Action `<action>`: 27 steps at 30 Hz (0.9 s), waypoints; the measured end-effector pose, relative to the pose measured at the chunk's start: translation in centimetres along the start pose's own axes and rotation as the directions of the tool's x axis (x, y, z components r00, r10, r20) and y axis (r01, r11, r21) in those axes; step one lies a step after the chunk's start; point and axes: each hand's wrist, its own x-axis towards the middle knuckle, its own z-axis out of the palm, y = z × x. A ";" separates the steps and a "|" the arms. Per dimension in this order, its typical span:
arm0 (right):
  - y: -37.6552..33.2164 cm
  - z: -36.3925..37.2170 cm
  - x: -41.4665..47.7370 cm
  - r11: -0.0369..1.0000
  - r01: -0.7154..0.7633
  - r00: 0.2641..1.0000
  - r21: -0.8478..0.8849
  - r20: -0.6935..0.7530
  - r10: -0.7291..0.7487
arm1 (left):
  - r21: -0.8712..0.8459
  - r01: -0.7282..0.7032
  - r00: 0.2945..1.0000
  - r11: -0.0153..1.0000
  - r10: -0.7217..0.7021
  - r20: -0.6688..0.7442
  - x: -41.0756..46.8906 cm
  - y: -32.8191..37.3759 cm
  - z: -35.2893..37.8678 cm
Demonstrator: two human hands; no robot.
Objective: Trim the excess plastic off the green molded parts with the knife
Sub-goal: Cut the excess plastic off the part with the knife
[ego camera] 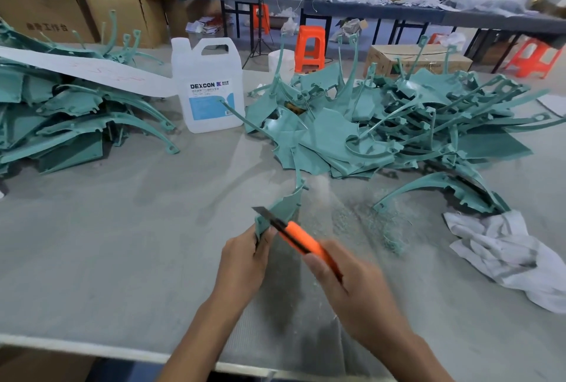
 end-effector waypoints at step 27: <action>4.1 -1.4 -1.9 0.754 -0.293 0.882 0.588 -0.139 0.451 | -0.141 -0.341 0.815 0.930 0.217 -0.538 2.1 9.8 -17.2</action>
